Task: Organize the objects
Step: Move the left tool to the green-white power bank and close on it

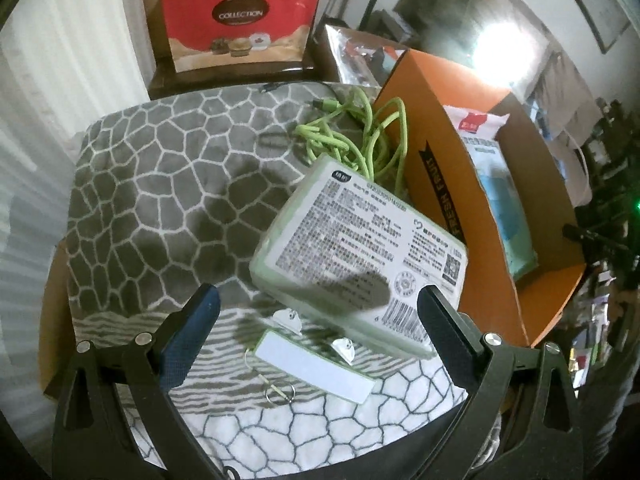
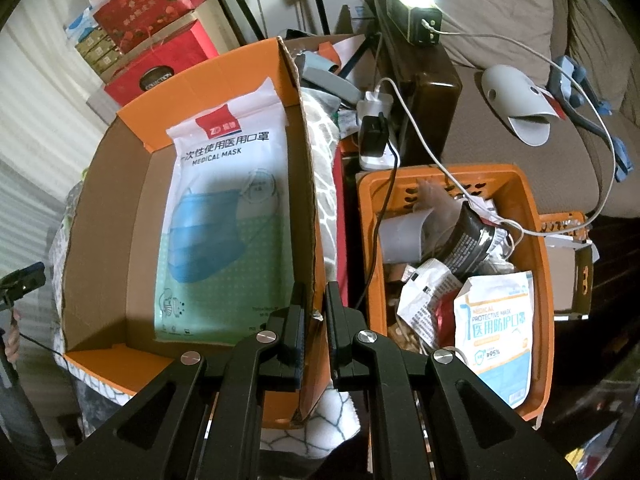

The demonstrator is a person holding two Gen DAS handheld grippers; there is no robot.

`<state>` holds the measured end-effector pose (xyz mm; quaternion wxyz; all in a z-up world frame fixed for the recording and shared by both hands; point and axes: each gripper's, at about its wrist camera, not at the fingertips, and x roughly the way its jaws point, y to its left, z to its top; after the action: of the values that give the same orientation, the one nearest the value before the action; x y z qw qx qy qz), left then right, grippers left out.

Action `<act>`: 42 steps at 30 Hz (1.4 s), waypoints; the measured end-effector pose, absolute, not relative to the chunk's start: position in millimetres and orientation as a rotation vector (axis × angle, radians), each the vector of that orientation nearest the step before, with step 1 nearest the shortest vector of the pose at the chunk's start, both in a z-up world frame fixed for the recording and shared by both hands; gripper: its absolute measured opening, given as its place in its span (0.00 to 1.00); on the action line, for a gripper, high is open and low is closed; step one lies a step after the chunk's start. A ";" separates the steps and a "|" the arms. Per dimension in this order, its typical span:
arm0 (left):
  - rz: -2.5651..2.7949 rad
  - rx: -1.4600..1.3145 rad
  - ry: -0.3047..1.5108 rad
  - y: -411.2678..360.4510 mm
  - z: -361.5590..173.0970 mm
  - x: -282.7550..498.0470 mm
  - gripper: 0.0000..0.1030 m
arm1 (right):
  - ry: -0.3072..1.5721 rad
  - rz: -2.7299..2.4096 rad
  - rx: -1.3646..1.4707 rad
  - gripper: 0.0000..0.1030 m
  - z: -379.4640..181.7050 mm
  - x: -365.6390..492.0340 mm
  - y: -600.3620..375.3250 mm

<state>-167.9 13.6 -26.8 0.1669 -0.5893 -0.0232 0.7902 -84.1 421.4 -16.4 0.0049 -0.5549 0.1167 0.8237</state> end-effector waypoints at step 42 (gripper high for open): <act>2.180 -1.899 -0.386 -7.8 -94.4 -137.9 0.47 | 0.367 2.577 -1.736 0.08 -17.2 -82.6 419.0</act>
<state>-137.9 -7.8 -94.4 0.1123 -0.6470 -0.1313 0.7426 -82.6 419.0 -17.2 0.0065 -0.5548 0.1172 0.8237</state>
